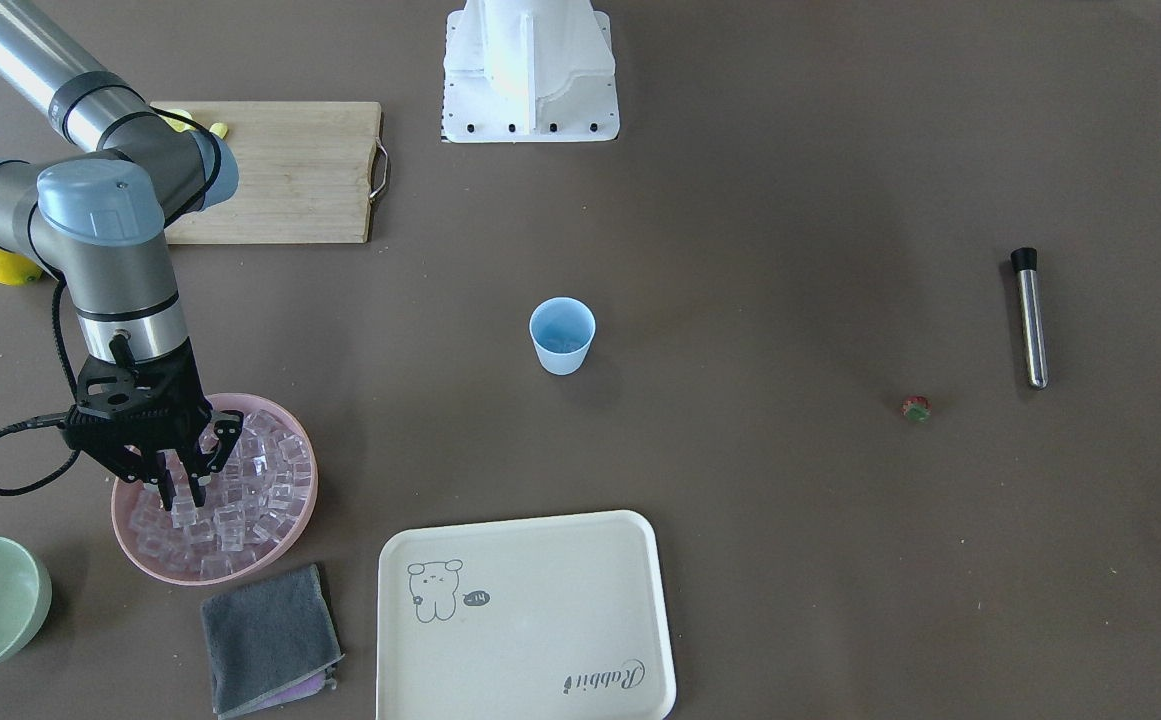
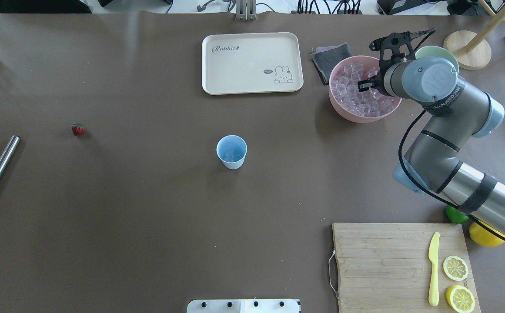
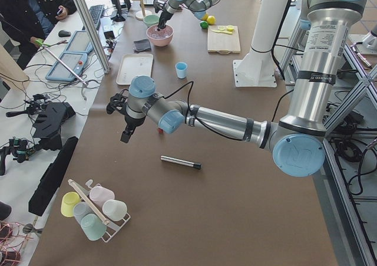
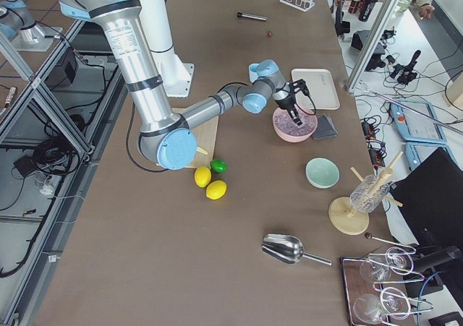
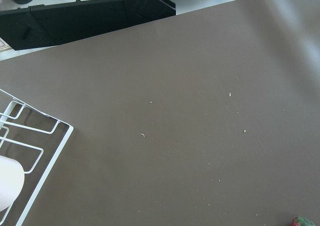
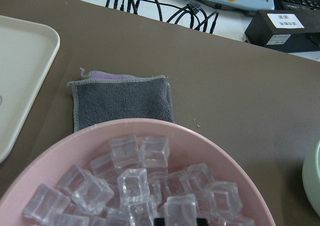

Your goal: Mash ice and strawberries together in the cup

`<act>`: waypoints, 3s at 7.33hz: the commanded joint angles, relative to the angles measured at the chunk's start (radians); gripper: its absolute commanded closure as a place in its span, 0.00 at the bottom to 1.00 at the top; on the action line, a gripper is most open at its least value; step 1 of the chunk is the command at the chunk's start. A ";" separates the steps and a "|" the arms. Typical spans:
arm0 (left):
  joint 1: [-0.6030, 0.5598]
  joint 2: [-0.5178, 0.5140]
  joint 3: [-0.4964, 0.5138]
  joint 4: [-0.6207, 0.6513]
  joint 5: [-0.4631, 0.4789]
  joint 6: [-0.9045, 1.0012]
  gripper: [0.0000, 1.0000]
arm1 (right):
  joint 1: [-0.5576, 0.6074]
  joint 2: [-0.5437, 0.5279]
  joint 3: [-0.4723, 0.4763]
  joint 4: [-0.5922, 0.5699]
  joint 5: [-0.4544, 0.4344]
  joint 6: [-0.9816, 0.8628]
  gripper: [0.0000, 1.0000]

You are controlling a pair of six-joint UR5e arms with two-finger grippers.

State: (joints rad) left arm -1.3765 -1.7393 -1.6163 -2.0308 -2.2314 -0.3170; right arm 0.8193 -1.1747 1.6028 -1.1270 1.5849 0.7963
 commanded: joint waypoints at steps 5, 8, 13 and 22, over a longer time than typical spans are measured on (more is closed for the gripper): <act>0.016 -0.075 -0.007 0.007 -0.011 -0.005 0.02 | -0.101 0.190 0.061 -0.037 0.009 0.004 1.00; 0.017 -0.081 -0.004 0.009 -0.011 -0.005 0.02 | -0.202 0.262 0.055 0.002 -0.003 0.001 1.00; 0.051 -0.163 0.047 0.001 -0.011 -0.091 0.02 | -0.345 0.308 -0.021 0.084 -0.059 0.000 1.00; 0.051 -0.166 0.053 0.001 -0.011 -0.105 0.02 | -0.318 0.300 0.003 0.099 0.045 0.003 0.00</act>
State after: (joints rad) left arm -1.3254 -1.9048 -1.5577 -2.0299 -2.2414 -0.4193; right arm 0.4656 -0.8743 1.5868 -1.0232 1.5804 0.7988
